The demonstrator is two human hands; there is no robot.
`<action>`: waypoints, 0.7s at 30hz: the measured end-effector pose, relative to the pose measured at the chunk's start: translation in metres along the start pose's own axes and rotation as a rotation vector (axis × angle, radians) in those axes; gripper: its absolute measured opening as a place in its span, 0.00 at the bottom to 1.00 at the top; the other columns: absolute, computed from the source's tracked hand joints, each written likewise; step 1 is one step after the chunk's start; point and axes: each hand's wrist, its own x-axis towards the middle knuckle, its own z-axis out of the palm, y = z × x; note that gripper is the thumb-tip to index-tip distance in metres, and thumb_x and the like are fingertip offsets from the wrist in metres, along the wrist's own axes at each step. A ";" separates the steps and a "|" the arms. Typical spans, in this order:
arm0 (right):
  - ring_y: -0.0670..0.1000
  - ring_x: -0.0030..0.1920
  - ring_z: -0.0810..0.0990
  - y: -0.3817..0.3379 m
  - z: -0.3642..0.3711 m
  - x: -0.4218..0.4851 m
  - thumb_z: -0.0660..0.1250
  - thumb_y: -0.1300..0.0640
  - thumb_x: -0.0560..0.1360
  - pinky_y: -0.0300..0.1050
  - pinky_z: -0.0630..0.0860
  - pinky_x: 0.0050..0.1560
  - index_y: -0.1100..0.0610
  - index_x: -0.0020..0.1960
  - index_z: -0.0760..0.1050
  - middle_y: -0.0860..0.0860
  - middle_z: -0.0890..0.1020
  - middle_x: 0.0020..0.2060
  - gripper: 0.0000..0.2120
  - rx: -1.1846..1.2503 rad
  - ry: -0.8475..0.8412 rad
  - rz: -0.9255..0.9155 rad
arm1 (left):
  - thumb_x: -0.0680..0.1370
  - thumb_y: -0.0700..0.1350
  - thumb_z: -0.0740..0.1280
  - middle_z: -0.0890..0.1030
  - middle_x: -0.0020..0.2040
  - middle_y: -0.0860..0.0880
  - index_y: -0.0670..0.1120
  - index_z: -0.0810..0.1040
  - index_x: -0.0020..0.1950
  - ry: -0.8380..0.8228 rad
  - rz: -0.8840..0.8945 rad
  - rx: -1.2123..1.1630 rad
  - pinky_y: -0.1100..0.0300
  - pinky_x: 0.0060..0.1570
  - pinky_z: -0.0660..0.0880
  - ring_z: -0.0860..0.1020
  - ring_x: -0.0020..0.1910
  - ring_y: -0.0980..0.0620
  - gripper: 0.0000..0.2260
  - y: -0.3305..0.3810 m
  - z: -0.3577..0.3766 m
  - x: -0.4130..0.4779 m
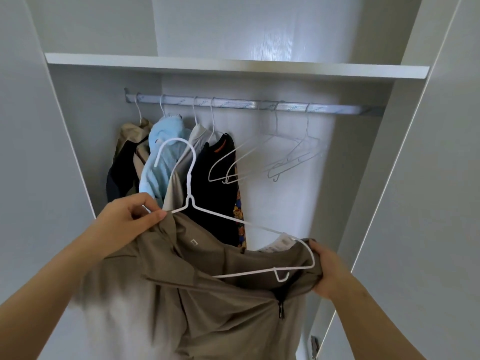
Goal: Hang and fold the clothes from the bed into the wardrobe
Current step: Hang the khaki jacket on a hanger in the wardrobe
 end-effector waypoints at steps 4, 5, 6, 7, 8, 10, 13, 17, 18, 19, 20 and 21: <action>0.57 0.35 0.80 -0.004 0.002 -0.002 0.62 0.53 0.78 0.49 0.76 0.37 0.60 0.42 0.77 0.56 0.83 0.30 0.11 -0.038 0.068 -0.093 | 0.71 0.44 0.73 0.80 0.30 0.50 0.57 0.77 0.34 0.038 0.031 0.112 0.69 0.33 0.70 0.78 0.32 0.51 0.10 -0.005 -0.002 0.002; 0.56 0.33 0.81 -0.006 0.003 -0.004 0.62 0.54 0.78 0.48 0.75 0.38 0.60 0.41 0.77 0.56 0.83 0.30 0.12 -0.045 0.066 -0.141 | 0.70 0.44 0.74 0.80 0.30 0.53 0.57 0.77 0.33 0.033 0.043 0.144 0.72 0.31 0.69 0.77 0.31 0.54 0.10 -0.006 -0.002 0.001; 0.54 0.31 0.81 -0.007 0.004 -0.005 0.62 0.55 0.78 0.48 0.75 0.37 0.60 0.39 0.77 0.56 0.83 0.30 0.12 -0.053 0.062 -0.188 | 0.70 0.44 0.74 0.80 0.30 0.56 0.57 0.77 0.32 0.027 0.057 0.164 0.75 0.30 0.68 0.77 0.31 0.57 0.11 -0.005 -0.002 0.001; 0.53 0.31 0.81 -0.008 0.006 -0.006 0.62 0.56 0.78 0.47 0.74 0.36 0.59 0.39 0.77 0.56 0.83 0.32 0.12 -0.060 0.060 -0.228 | 0.70 0.44 0.74 0.80 0.30 0.58 0.57 0.76 0.32 0.016 0.074 0.171 0.76 0.31 0.68 0.77 0.31 0.60 0.11 -0.003 0.000 0.000; 0.53 0.34 0.81 -0.009 0.010 -0.008 0.62 0.56 0.78 0.46 0.74 0.35 0.58 0.41 0.77 0.56 0.83 0.35 0.10 -0.063 0.055 -0.263 | 0.70 0.44 0.74 0.79 0.30 0.59 0.58 0.76 0.32 -0.003 0.091 0.175 0.76 0.31 0.68 0.76 0.31 0.62 0.12 0.000 0.005 0.000; 0.53 0.38 0.80 -0.009 0.021 -0.014 0.63 0.55 0.78 0.45 0.75 0.35 0.57 0.44 0.77 0.56 0.82 0.38 0.08 -0.050 0.023 -0.324 | 0.71 0.47 0.73 0.78 0.29 0.58 0.59 0.74 0.32 -0.032 0.108 0.207 0.72 0.31 0.68 0.75 0.31 0.64 0.12 0.006 0.021 -0.001; 0.54 0.38 0.83 -0.008 0.043 -0.029 0.61 0.59 0.79 0.45 0.80 0.37 0.60 0.48 0.78 0.56 0.84 0.37 0.08 -0.044 -0.146 -0.422 | 0.73 0.54 0.69 0.77 0.31 0.57 0.59 0.70 0.37 -0.008 0.046 0.293 0.63 0.32 0.70 0.75 0.32 0.62 0.08 0.014 0.054 -0.004; 0.51 0.41 0.84 -0.005 0.057 -0.054 0.63 0.66 0.75 0.40 0.80 0.40 0.54 0.42 0.83 0.53 0.85 0.39 0.13 -0.193 -0.476 -0.543 | 0.76 0.55 0.65 0.76 0.34 0.56 0.57 0.70 0.40 0.139 -0.135 0.251 0.57 0.36 0.70 0.73 0.35 0.57 0.07 0.014 0.069 0.002; 0.48 0.39 0.83 -0.004 0.055 -0.058 0.64 0.67 0.74 0.38 0.78 0.39 0.50 0.39 0.83 0.49 0.84 0.36 0.15 -0.325 -0.508 -0.598 | 0.75 0.55 0.65 0.76 0.35 0.56 0.57 0.70 0.41 0.187 -0.170 0.224 0.57 0.38 0.70 0.73 0.37 0.54 0.06 0.014 0.066 0.007; 0.45 0.39 0.81 -0.003 0.053 -0.062 0.66 0.68 0.73 0.36 0.77 0.40 0.46 0.38 0.82 0.44 0.83 0.35 0.17 -0.485 -0.529 -0.648 | 0.75 0.55 0.66 0.76 0.36 0.56 0.57 0.71 0.41 0.235 -0.193 0.202 0.57 0.40 0.69 0.73 0.40 0.52 0.06 0.014 0.061 0.011; 0.42 0.38 0.80 -0.001 0.051 -0.064 0.68 0.67 0.72 0.34 0.76 0.41 0.44 0.38 0.81 0.42 0.82 0.34 0.17 -0.648 -0.555 -0.669 | 0.74 0.54 0.67 0.76 0.36 0.55 0.58 0.71 0.40 0.282 -0.198 0.168 0.57 0.41 0.68 0.73 0.41 0.51 0.06 0.016 0.056 0.016; 0.40 0.37 0.79 0.001 0.050 -0.066 0.70 0.65 0.71 0.34 0.75 0.41 0.42 0.38 0.80 0.40 0.81 0.33 0.16 -0.801 -0.595 -0.649 | 0.74 0.54 0.68 0.76 0.36 0.55 0.59 0.72 0.39 0.325 -0.180 0.121 0.58 0.39 0.68 0.74 0.40 0.52 0.07 0.020 0.052 0.019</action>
